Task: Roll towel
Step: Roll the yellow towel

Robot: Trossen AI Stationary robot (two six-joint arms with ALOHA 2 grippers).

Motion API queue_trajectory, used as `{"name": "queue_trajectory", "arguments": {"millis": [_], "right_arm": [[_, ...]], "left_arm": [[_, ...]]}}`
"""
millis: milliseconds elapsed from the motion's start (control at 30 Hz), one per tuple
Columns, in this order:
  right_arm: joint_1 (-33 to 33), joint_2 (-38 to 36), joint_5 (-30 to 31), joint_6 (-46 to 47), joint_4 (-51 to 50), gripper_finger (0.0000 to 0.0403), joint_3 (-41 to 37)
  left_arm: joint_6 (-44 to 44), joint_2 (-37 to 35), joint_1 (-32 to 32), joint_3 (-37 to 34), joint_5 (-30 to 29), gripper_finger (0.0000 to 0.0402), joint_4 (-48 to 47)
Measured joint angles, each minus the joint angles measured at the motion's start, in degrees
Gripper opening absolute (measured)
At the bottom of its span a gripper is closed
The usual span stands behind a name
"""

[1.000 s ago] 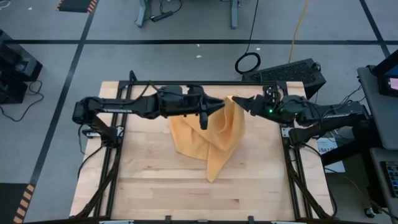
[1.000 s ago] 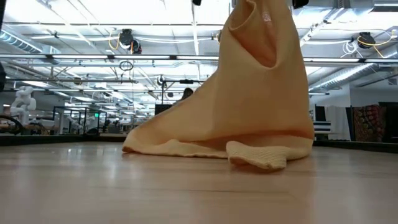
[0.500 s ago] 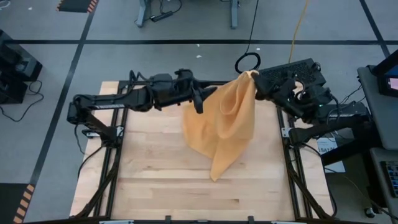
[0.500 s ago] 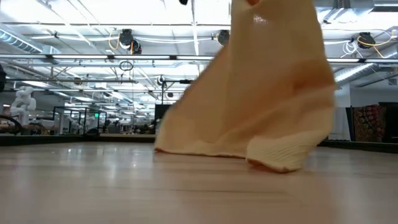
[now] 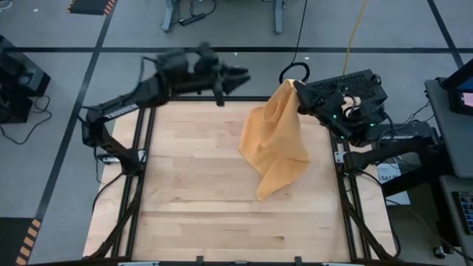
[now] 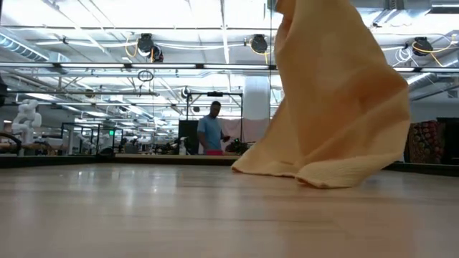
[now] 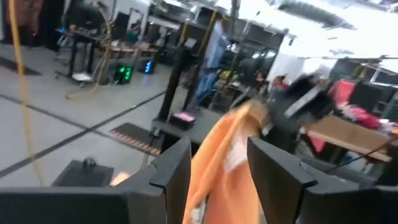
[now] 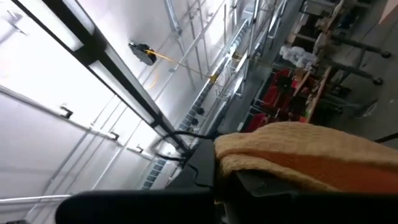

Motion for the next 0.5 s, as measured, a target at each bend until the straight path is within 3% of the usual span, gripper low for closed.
{"name": "queue_trajectory", "arguments": {"millis": [200, 367, 500], "right_arm": [[0.0, 2.6, 1.4, 0.0, 2.9, 0.0000, 0.0], [0.0, 3.8, 1.4, 0.0, 4.9, 0.0000, 0.0], [0.0, 3.7, 1.2, 0.1, 5.1, 0.0000, 0.0]], "left_arm": [[4.4, 5.2, 1.8, 8.7, 3.9, 0.0164, -12.0], [8.3, 7.0, -0.9, 10.5, 4.8, 0.0172, -10.3], [5.4, 9.5, -2.4, 10.2, 4.6, 0.0187, -11.5]]}}
